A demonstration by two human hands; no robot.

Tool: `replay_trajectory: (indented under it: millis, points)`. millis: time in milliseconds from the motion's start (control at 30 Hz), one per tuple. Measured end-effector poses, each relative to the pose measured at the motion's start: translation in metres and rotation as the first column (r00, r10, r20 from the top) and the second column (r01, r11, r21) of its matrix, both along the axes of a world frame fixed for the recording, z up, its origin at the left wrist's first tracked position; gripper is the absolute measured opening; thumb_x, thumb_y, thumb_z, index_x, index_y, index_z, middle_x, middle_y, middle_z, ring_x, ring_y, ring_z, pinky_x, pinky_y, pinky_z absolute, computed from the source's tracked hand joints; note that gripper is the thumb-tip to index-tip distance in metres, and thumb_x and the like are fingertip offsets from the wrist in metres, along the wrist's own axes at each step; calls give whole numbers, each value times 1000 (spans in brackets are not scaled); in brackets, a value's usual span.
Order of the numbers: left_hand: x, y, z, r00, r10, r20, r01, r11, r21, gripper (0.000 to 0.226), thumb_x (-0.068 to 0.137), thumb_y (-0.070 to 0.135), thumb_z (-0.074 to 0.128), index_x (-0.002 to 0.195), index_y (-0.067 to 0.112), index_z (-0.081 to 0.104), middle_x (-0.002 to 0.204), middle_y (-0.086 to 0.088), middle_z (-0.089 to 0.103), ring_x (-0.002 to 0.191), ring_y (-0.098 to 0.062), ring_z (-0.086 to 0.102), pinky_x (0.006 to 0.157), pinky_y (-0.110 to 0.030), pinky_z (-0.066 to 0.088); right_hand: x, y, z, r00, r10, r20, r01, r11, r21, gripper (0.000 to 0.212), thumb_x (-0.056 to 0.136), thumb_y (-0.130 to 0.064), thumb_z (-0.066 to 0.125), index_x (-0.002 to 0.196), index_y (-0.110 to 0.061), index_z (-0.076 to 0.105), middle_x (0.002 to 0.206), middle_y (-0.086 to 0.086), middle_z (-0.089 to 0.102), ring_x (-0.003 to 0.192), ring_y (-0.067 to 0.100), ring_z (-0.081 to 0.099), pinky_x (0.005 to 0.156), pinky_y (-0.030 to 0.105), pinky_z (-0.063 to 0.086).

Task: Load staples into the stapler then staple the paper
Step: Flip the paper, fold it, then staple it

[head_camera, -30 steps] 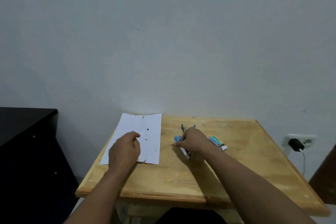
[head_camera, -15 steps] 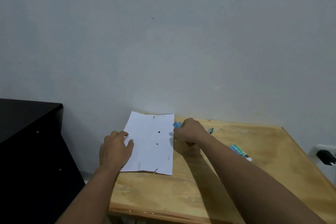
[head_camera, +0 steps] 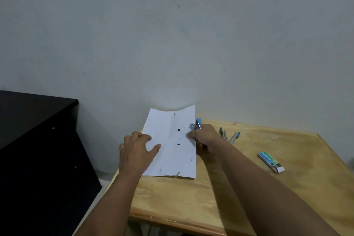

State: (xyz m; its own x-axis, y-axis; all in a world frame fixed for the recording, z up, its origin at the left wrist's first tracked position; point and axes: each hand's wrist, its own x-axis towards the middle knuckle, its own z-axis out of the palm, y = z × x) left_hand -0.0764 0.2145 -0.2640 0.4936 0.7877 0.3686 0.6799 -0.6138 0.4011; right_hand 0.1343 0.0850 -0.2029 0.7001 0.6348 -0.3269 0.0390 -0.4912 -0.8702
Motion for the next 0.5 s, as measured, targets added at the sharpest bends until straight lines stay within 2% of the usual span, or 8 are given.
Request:
replay_trajectory:
  millis: [167, 267, 367, 433, 500]
  points:
    - [0, 0, 3, 999, 1, 37, 2, 997, -81, 54, 85, 62, 70, 129, 30, 64, 127, 5, 58, 120, -23, 51, 100, -42, 43, -5, -13, -10, 991, -6, 132, -26, 970, 240, 19, 89, -12, 78, 94, 5, 71, 83, 9, 70, 76, 23, 65, 64, 29, 49]
    - [-5, 3, 5, 974, 31, 224, 24, 971, -239, 62, 88, 37, 75, 144, 34, 47, 135, 5, 57, 122, -21, 53, 100, -46, 50, -6, -25, -14, 983, 44, 179, -94, 955, 280, 19, 90, -14, 78, 90, 4, 71, 77, 11, 68, 71, 20, 62, 68, 30, 48]
    - [-9, 6, 8, 882, 100, 461, 100, 915, -390, 76, 93, 14, 66, 153, 43, 30, 137, 15, 53, 117, -14, 56, 92, -44, 56, -6, -34, -21, 991, 58, 117, -92, 946, 312, 13, 86, -17, 77, 92, -5, 75, 86, 18, 75, 78, 29, 70, 75, 43, 55]
    - [-11, 5, 11, 818, 116, 564, 162, 894, -418, 71, 97, 11, 61, 151, 48, 34, 132, 19, 55, 111, -9, 57, 86, -35, 56, -9, -42, -19, 991, 84, 103, -114, 937, 331, 4, 90, -9, 74, 87, -7, 75, 79, 13, 73, 72, 21, 67, 69, 35, 51]
    - [-11, 7, 12, 771, 152, 618, 193, 869, -455, 47, 99, 16, 63, 133, 48, 57, 123, 15, 63, 104, -6, 61, 75, -29, 55, -7, -47, -21, 987, 97, 131, -135, 935, 327, 10, 92, -5, 71, 82, -6, 71, 69, 4, 67, 62, 11, 59, 62, 23, 46]
